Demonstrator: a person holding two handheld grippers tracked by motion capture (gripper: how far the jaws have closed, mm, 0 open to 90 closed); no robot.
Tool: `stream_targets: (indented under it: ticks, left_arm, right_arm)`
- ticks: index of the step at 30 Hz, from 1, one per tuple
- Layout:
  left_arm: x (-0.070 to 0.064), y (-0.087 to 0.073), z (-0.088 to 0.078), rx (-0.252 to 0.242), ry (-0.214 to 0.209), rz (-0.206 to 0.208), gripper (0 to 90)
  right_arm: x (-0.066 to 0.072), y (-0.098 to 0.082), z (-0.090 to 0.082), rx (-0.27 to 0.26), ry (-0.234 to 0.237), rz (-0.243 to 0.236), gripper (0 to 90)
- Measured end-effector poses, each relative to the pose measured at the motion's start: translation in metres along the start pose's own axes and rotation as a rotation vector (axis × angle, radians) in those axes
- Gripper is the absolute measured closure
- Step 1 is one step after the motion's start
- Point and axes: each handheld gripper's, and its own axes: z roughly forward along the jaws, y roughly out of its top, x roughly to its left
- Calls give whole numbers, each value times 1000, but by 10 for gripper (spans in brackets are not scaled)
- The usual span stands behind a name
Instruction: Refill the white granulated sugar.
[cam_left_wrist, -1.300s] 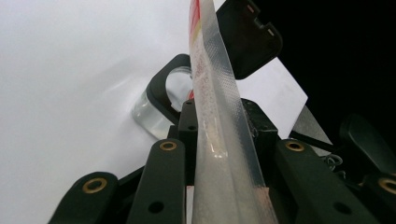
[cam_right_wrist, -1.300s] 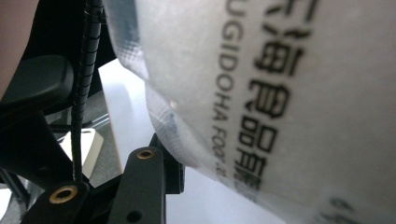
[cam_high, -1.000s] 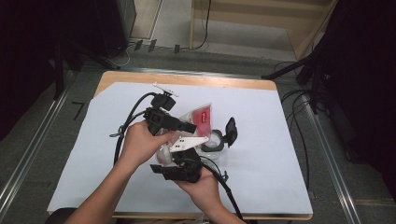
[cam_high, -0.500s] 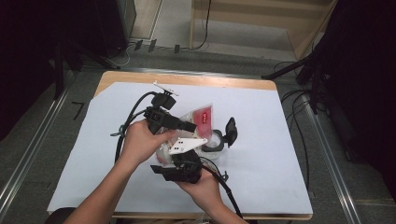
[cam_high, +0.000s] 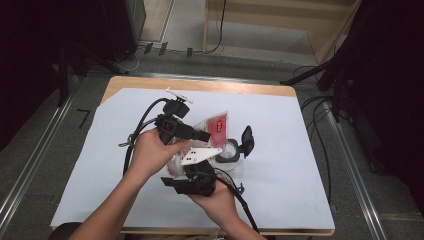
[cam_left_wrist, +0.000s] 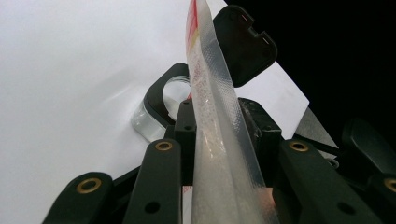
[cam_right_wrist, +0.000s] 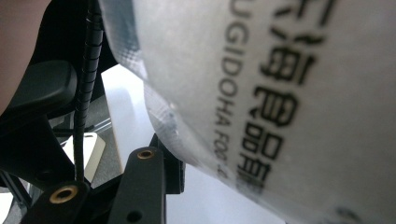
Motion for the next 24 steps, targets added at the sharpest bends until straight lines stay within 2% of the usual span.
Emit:
stream_targets:
  ticks: [6, 13, 16, 17, 24]
  left_arm:
    - [-1, 1, 0, 3, -1, 11, 711]
    - [-3, 1, -1, 3, 5, 17, 690]
    - [-3, 2, -1, 4, 9, 15, 686]
    - [-3, 5, -1, 22, 11, 11, 696]
    - [-2, 8, 0, 30, 24, 21, 710]
  right_arm:
    - [0, 1, 1, -2, 6, 7, 600]
    - [0, 1, 1, -4, -1, 11, 627]
    - [0, 2, 1, -9, 6, 20, 627]
    - [-1, 2, 1, -18, 25, 39, 627]
    - [-3, 4, 1, -23, 30, 37, 628]
